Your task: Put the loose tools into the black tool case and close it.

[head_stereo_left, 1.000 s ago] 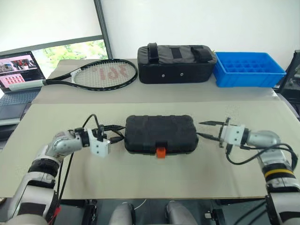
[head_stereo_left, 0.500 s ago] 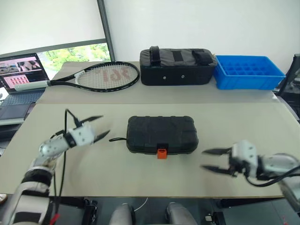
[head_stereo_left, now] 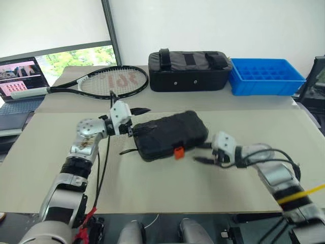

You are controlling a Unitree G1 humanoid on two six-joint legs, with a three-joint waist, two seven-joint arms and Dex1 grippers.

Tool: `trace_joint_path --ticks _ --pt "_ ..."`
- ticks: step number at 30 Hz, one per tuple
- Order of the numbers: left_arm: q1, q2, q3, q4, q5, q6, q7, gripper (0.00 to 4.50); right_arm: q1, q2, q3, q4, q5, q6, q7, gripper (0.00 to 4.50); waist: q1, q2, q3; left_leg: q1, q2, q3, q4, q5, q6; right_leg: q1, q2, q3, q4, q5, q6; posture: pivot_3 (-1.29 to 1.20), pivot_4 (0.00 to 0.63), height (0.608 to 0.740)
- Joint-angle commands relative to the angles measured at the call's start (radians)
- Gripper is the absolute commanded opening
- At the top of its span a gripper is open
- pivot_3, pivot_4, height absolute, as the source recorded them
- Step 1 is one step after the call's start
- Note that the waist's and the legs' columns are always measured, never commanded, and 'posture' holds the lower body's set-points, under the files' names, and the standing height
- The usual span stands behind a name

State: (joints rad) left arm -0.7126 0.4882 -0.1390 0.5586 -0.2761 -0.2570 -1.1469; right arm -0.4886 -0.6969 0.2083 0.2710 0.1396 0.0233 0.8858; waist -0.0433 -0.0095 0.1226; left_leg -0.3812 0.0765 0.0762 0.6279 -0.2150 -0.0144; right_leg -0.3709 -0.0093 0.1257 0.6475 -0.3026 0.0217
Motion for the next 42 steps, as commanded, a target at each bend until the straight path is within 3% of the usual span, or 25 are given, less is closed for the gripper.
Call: trace_joint_path --ticks 1,7,13,17,25,35,40,42 --pt "-0.016 -0.028 -0.01 0.003 0.033 -0.013 -0.012 3.41 -0.08 0.018 -0.072 0.123 -0.058 -0.121 -0.098 2.63 0.002 0.0 0.0 0.0 0.0 0.0 0.0 0.0 0.0 0.0 0.0 0.0 0.0 0.001 -0.002 0.0 0.15 0.708" --pt "-0.008 -0.088 -0.023 0.014 0.091 0.013 0.041 3.41 -0.03 0.031 -0.125 0.04 -0.007 -0.033 -0.079 2.63 0.009 0.0 0.0 -0.004 0.0 -0.002 -0.001 0.0 0.001 0.0 0.0 -0.001 -0.002 0.001 -0.002 0.0 0.15 0.708" --pt "0.016 -0.11 -0.056 -0.015 0.147 0.058 0.059 3.41 0.202 0.013 -0.136 -0.408 0.109 0.364 -0.095 2.63 0.021 0.004 -0.002 -0.004 0.0 -0.004 -0.001 0.0 0.0 0.0 0.0 -0.001 -0.001 0.001 -0.002 0.0 0.15 0.708" --pt "0.0 -0.124 -0.058 0.032 0.195 0.08 0.127 3.41 0.26 0.106 -0.088 -0.615 0.115 0.599 -0.231 2.63 0.023 0.004 -0.003 -0.004 0.0 -0.005 0.0 0.0 0.0 0.0 0.0 -0.001 -0.001 0.0 -0.002 0.0 0.15 0.708" --pt "0.034 -0.131 -0.094 0.006 0.223 0.111 0.118 3.41 0.254 0.249 -0.053 -0.645 0.044 0.719 -0.414 2.63 0.029 0.003 -0.007 -0.004 -0.004 -0.011 0.001 0.0 -0.001 0.002 0.001 -0.002 0.0 -0.004 0.005 0.0 0.15 0.708" --pt "0.051 -0.14 -0.093 -0.053 0.214 0.168 0.128 3.41 0.221 0.308 -0.063 -0.628 0.052 0.766 -0.448 2.63 0.029 0.002 -0.007 -0.006 -0.006 -0.016 0.001 0.0 0.0 0.001 0.001 -0.002 -0.001 -0.004 0.006 0.0 0.15 0.708" --pt "0.057 -0.138 -0.104 -0.069 0.219 0.171 0.118 3.47 0.23 0.308 -0.065 -0.652 0.04 0.765 -0.461 1.23 0.029 0.002 -0.007 -0.007 -0.007 -0.017 0.0 0.0 0.0 0.001 0.001 -0.002 -0.001 -0.004 0.006 0.0 0.15 0.708" --pt "0.058 -0.137 -0.107 -0.071 0.222 0.17 0.115 3.47 0.239 0.304 -0.075 -0.677 0.041 0.767 -0.468 1.17 0.029 0.002 -0.007 -0.007 -0.007 -0.017 0.0 0.0 0.0 0.001 0.001 -0.002 -0.001 -0.004 0.006 0.0 0.15 0.708"
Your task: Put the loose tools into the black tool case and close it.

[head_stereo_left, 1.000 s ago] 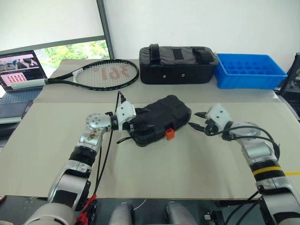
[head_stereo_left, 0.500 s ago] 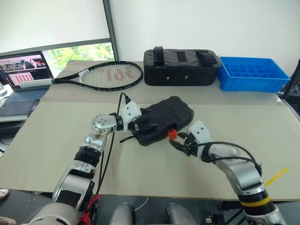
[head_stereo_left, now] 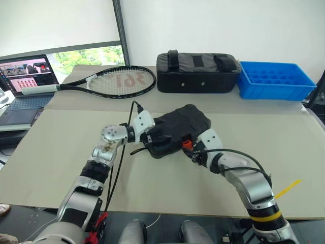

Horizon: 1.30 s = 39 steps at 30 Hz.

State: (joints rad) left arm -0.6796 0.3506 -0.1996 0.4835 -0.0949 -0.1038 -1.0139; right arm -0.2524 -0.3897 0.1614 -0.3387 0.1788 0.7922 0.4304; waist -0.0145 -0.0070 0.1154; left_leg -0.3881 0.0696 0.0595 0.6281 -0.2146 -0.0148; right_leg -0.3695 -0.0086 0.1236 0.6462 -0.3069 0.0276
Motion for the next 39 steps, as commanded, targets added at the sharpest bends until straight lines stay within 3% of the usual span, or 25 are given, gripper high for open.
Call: trace_joint_path --ticks 1,17,18,23,34,39 --pt "0.024 0.002 -0.048 0.005 0.043 0.015 -0.02 3.47 0.008 -0.005 -0.034 -0.083 0.004 -0.004 -0.015 1.17 0.001 0.0 0.0 0.0 0.0 0.0 0.0 0.0 0.0 0.0 0.0 0.0 0.0 0.0 0.0 0.0 0.15 0.708" --pt "0.026 0.003 -0.068 0.013 0.052 0.003 -0.045 3.47 0.032 0.008 -0.027 -0.095 0.0 -0.05 -0.026 1.17 0.001 0.0 0.0 -0.002 -0.001 -0.002 -0.001 0.0 0.0 0.0 0.0 0.0 -0.002 -0.001 0.001 0.0 0.15 0.708" --pt "0.026 0.003 -0.068 0.014 0.052 0.003 -0.046 3.47 0.036 0.003 -0.025 -0.098 0.006 -0.042 -0.019 1.67 0.001 0.0 0.0 -0.002 -0.001 -0.002 -0.001 0.0 0.0 0.0 0.0 0.0 -0.002 -0.001 0.001 0.0 0.15 0.708" --pt "0.023 0.001 -0.069 0.018 0.052 0.002 -0.046 3.47 0.035 -0.008 -0.008 -0.096 -0.01 -0.012 -0.024 3.3 0.001 0.0 -0.001 -0.002 -0.001 -0.002 -0.001 0.0 0.0 0.0 0.0 0.0 -0.002 -0.001 0.001 0.0 0.15 0.708" --pt "0.022 -0.006 -0.069 0.031 0.053 -0.008 -0.041 3.47 0.047 -0.021 -0.01 -0.094 0.005 0.038 -0.022 3.3 0.001 0.0 -0.001 -0.002 -0.001 -0.002 -0.001 0.0 0.0 0.001 0.0 0.0 -0.002 -0.001 0.001 0.0 0.15 0.708" --pt "0.023 -0.006 -0.067 0.032 0.053 -0.01 -0.037 3.47 0.04 -0.001 -0.026 -0.095 0.016 0.036 -0.028 1.87 0.002 0.0 -0.001 -0.002 -0.001 -0.002 -0.001 0.0 0.0 0.001 0.0 0.0 -0.003 -0.001 0.001 0.0 0.15 0.708"
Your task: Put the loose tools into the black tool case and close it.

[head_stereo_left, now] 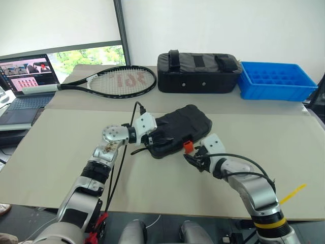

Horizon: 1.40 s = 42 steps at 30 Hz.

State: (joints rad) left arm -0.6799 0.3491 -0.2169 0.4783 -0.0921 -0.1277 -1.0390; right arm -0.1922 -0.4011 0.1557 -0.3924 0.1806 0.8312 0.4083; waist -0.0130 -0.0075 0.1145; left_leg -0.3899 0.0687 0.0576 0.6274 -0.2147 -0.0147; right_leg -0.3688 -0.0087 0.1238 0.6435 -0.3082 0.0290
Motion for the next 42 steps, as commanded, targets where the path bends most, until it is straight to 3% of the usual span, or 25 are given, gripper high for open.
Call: trace_joint_path --ticks 1,2,29,42 --pt "0.024 -0.004 -0.049 0.038 0.051 0.013 -0.011 3.47 -0.022 0.015 -0.023 -0.042 0.017 -0.003 -0.006 1.5 0.0 0.0 0.0 0.0 0.0 0.0 0.0 0.0 0.0 0.0 0.0 0.0 0.0 0.0 0.0 0.0 0.15 0.708" --pt "0.025 -0.004 -0.049 0.039 0.051 0.012 -0.01 3.47 -0.023 0.018 -0.025 -0.042 0.018 -0.003 -0.007 1.27 0.0 0.0 0.0 0.0 0.0 0.0 0.0 0.0 0.0 0.0 0.0 0.0 0.0 0.0 0.0 0.0 0.15 0.708" --pt "0.027 -0.01 -0.063 0.068 0.061 -0.012 -0.016 3.47 0.007 0.055 -0.079 -0.137 0.022 -0.088 -0.025 1.27 -0.001 0.0 0.0 0.0 0.0 0.0 0.0 0.0 0.0 0.0 0.0 0.0 0.0 0.0 0.0 0.0 0.15 0.708" --pt "0.029 -0.013 -0.065 0.075 0.068 -0.019 -0.025 3.47 0.062 0.119 -0.085 0.079 -0.009 -0.453 0.014 1.27 -0.006 -0.001 0.0 0.001 0.0 -0.001 0.0 0.0 0.0 0.0 0.0 0.0 0.0 0.0 0.0 0.0 0.15 0.708"
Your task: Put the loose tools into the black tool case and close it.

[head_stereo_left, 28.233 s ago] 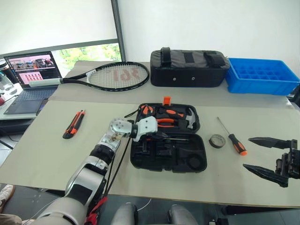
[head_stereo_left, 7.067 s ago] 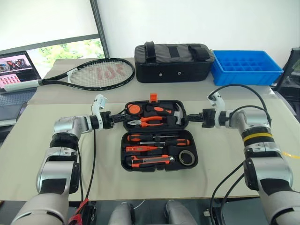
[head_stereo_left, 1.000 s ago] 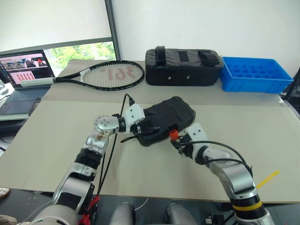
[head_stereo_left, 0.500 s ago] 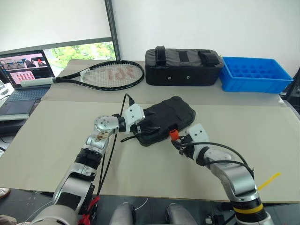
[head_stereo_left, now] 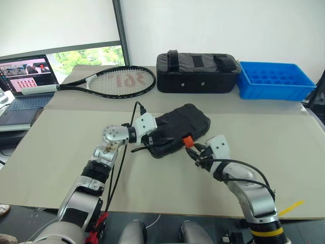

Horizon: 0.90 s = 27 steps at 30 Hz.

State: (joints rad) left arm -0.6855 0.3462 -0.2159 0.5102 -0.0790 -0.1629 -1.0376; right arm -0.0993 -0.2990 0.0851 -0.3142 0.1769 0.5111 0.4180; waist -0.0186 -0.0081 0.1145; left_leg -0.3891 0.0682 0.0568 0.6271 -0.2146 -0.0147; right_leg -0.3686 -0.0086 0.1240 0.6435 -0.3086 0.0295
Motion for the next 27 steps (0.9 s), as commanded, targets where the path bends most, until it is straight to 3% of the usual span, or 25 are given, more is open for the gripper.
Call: trace_joint_path --ticks 1,14,16,20,27 --pt "0.034 -0.009 -0.066 0.044 0.055 0.015 -0.027 3.47 -0.032 0.016 -0.01 0.014 -0.01 -0.146 0.007 1.27 0.0 0.0 0.0 0.0 0.0 0.0 0.0 0.0 0.0 0.0 0.0 0.0 0.0 0.0 0.0 0.0 0.15 0.708" --pt "0.036 -0.006 -0.064 0.043 0.056 0.014 -0.027 3.47 -0.101 0.015 0.021 0.063 -0.042 -0.088 0.017 1.27 0.0 0.0 0.0 0.0 0.0 0.0 0.0 0.0 0.0 0.0 0.0 0.0 0.0 0.0 0.0 0.0 0.15 0.708" --pt "0.036 -0.007 -0.065 0.043 0.057 0.014 -0.027 3.47 -0.105 0.015 0.024 0.051 -0.043 -0.072 0.018 2.28 0.0 0.0 0.0 0.0 0.0 0.0 0.0 0.0 0.0 0.0 0.0 0.0 0.0 0.0 0.0 0.0 0.15 0.708" --pt "0.038 -0.008 -0.066 0.041 0.057 0.015 -0.028 3.47 -0.112 0.017 0.032 0.029 -0.06 -0.048 0.003 3.53 0.0 0.0 0.0 0.001 0.0 0.0 0.0 0.0 0.0 0.0 0.0 0.0 0.001 0.0 0.0 0.0 0.15 0.708" --pt "0.034 -0.006 -0.064 0.05 0.059 0.011 -0.028 3.47 -0.076 -0.026 0.004 -0.035 -0.049 0.0 0.027 3.53 0.0 0.0 0.0 0.0 0.0 0.0 0.0 0.0 0.0 0.0 0.0 0.0 0.001 0.0 0.0 0.0 0.15 0.708"
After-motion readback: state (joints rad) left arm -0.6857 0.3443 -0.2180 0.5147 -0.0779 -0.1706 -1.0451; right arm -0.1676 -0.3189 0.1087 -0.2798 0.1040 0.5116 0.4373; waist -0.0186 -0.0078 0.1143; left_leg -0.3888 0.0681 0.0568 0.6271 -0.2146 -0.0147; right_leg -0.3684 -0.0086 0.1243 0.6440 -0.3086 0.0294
